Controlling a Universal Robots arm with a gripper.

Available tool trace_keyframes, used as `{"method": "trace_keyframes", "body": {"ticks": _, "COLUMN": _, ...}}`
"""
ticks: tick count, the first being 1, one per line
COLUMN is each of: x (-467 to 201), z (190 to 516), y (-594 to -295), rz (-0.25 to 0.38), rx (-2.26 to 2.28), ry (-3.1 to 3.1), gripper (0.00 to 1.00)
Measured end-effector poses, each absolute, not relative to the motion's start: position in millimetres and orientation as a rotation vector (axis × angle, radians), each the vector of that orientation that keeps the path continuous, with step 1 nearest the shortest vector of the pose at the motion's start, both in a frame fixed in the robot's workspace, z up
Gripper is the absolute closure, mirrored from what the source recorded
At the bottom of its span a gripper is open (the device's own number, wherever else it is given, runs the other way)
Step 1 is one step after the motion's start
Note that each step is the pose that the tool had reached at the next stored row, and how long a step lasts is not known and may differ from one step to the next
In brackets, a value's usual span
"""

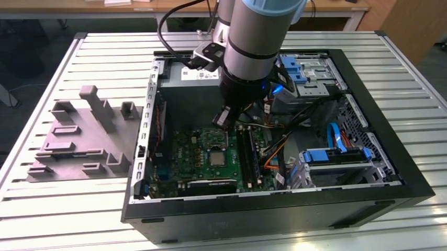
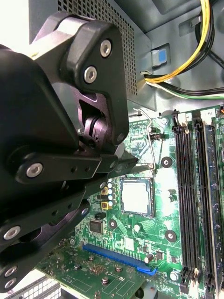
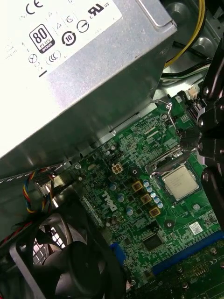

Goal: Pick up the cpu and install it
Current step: 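Close the cpu cover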

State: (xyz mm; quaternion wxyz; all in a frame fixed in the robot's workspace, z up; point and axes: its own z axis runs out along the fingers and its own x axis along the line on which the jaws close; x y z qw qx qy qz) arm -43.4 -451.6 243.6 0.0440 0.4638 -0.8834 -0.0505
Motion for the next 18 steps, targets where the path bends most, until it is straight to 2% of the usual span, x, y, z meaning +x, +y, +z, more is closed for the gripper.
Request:
{"method": "trace_keyframes", "body": {"ticks": 8, "x": -43.4, "z": 243.6, "y": -451.8, "rz": -0.152, "rx": 1.417, "ry": -2.699, "gripper": 0.89}}
{"method": "trace_keyframes", "body": {"ticks": 18, "x": -43.4, "z": 243.5, "y": -452.3, "rz": -0.083, "rx": 1.403, "ry": -2.683, "gripper": 0.89}}
